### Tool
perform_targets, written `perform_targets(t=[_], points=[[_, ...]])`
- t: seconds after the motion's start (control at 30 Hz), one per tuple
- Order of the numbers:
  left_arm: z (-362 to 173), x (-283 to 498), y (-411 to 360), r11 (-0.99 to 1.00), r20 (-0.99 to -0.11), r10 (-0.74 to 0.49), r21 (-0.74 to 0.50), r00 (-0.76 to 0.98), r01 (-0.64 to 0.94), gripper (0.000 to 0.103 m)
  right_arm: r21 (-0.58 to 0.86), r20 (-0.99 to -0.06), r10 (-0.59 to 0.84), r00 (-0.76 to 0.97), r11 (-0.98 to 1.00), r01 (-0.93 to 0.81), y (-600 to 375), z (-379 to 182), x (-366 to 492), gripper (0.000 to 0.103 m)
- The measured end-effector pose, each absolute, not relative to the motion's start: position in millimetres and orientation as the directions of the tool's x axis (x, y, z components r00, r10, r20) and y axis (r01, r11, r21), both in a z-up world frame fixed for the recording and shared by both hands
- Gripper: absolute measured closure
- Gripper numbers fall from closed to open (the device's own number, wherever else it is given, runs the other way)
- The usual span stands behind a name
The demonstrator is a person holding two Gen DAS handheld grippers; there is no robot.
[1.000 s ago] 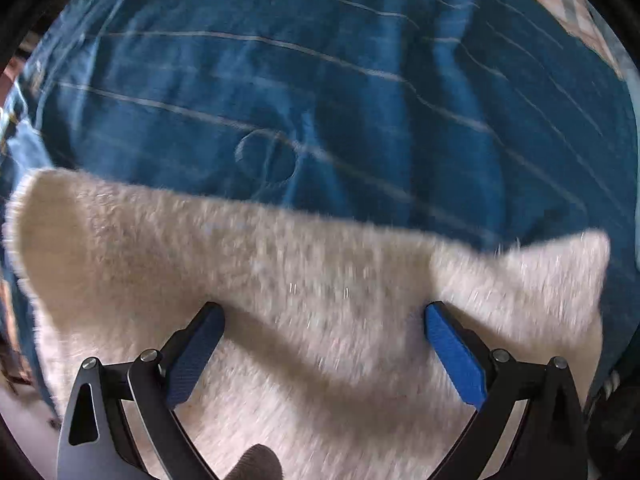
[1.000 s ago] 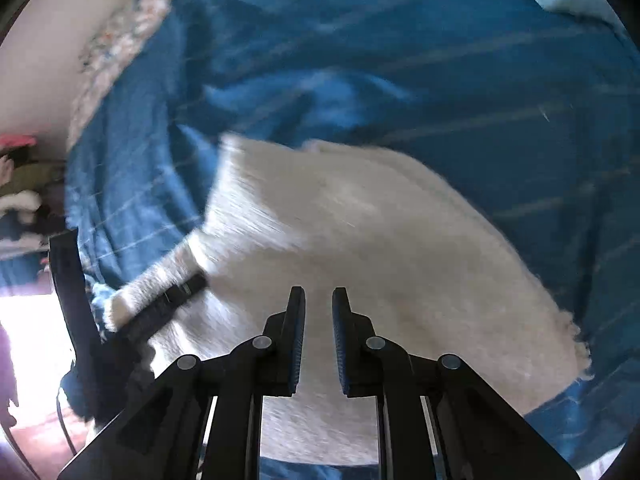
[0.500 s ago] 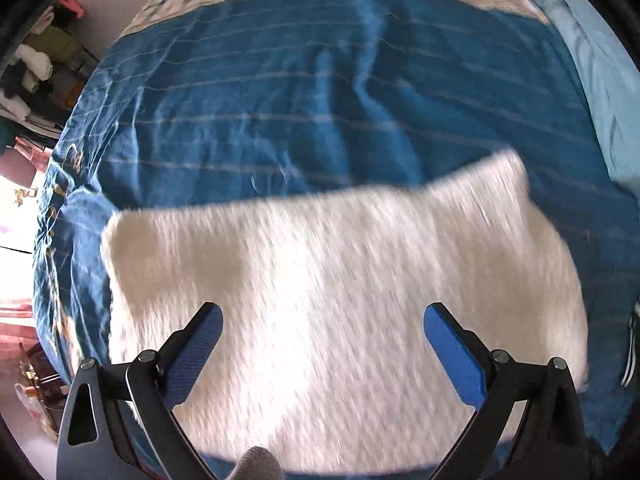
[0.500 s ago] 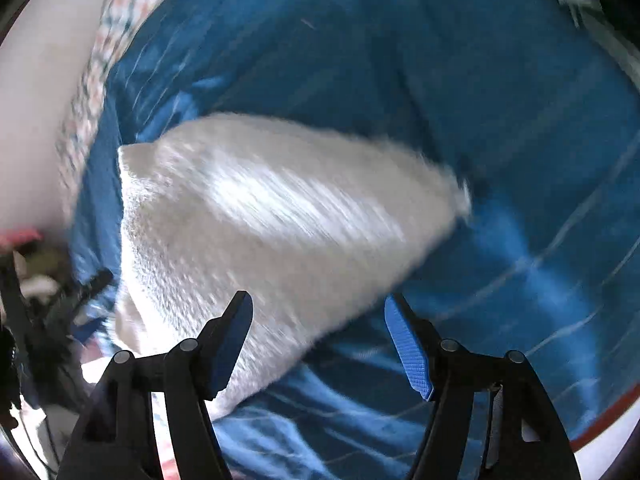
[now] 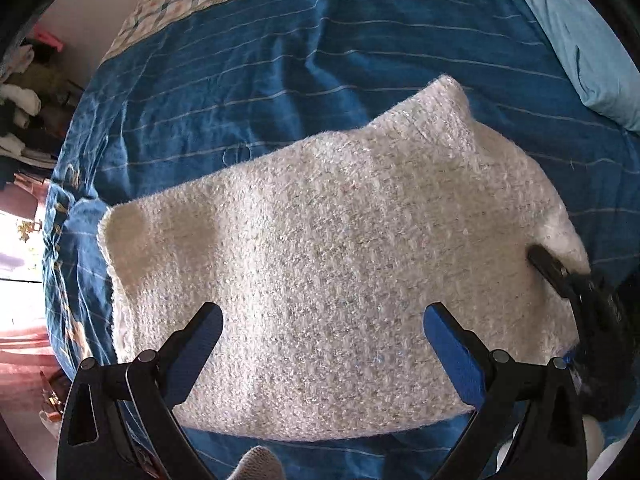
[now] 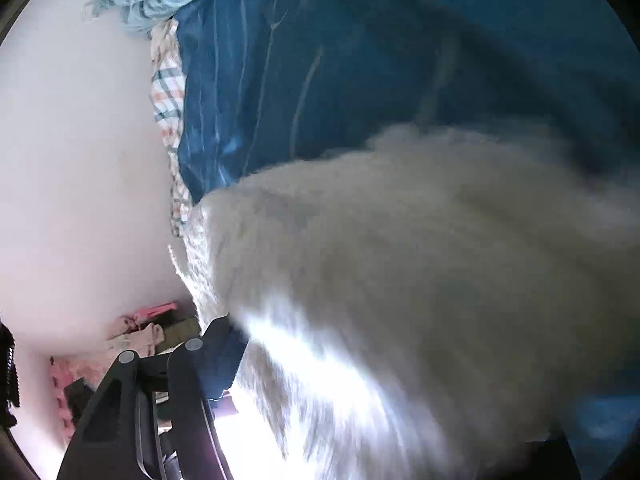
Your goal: Fold large clothes
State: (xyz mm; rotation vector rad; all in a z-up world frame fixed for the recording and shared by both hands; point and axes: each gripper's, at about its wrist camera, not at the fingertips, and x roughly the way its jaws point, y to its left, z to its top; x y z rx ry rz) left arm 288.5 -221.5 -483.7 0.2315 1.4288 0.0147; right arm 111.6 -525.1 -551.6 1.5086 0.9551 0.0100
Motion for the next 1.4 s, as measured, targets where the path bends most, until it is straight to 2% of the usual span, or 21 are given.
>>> perform_targets(t=[0.07,0.1,0.13,0.2,0.3,0.5,0.67,0.87,0.97,1.13,1.33,1.37,1.4], points=[[-482.2,289.6,-221.3,0.978,-0.977,0.147,0.167,0.152,0.128,0.0,0.83,-0.519,0.548,0.655,0.143,0.538,-522.4,-549.1,115.9,0.04],[-481.2,289.8,-221.7,0.977,-0.977,0.148,0.169,0.157,0.13,0.0,0.834,-0.516,0.551,0.655,0.151,0.53,-520.3,-546.4,117.1,0.062],[-479.9,289.4,-221.2,0.976,-0.975,0.15,0.172,0.162,0.131,0.0,0.833,-0.522,0.551,0.651,0.165,0.529,-518.9,-542.6,118.5,0.068],[-477.4,287.8,-221.3,0.976,-0.974,0.149,0.172,0.17,0.131,0.0,0.829,-0.542,0.536,0.647,0.213,0.518,-515.8,-525.5,119.3,0.074],[-475.4,286.1,-216.5,0.98,-0.976,0.143,0.163,0.166,0.117,0.0,0.835,-0.543,0.525,0.655,0.258,0.486,-520.1,-492.0,114.7,0.076],[-470.0,285.8,-180.2,0.986,-0.975,0.151,0.161,0.165,0.047,0.0,0.821,-0.566,0.522,0.638,0.427,0.38,-481.8,-413.2,130.8,0.077],[-459.3,283.4,-124.4,0.986,-0.974,0.157,0.147,0.163,-0.073,0.0,0.781,-0.587,0.535,0.607,0.572,0.251,-435.0,-357.5,154.0,0.078],[-453.3,262.6,-23.4,0.947,-0.989,0.117,0.083,0.095,-0.309,0.0,0.665,-0.65,0.525,0.549,0.742,0.079,-352.9,-310.8,174.7,0.078],[-444.7,240.1,31.3,0.903,-0.986,0.139,0.09,0.088,-0.419,0.0,0.572,-0.691,0.511,0.511,0.819,-0.045,-289.7,-296.8,179.5,0.078],[-429.6,186.6,120.7,0.794,-0.97,0.237,0.166,0.046,-0.584,0.0,0.407,-0.756,0.486,0.438,0.874,-0.267,-170.9,-308.5,161.8,0.078],[-414.5,130.5,187.0,0.668,-0.958,0.287,0.198,0.002,-0.718,0.0,0.275,-0.877,0.404,0.261,0.867,-0.416,-34.5,-387.7,139.4,0.075],[-410.9,125.1,192.5,0.653,-0.956,0.295,0.202,-0.001,-0.73,0.0,0.279,-0.891,0.397,0.219,0.86,-0.427,-21.6,-399.5,136.6,0.071],[-406.3,119.4,199.0,0.639,-0.952,0.306,0.206,-0.002,-0.741,0.0,0.29,-0.899,0.402,0.176,0.846,-0.448,-8.9,-409.1,133.4,0.061]])
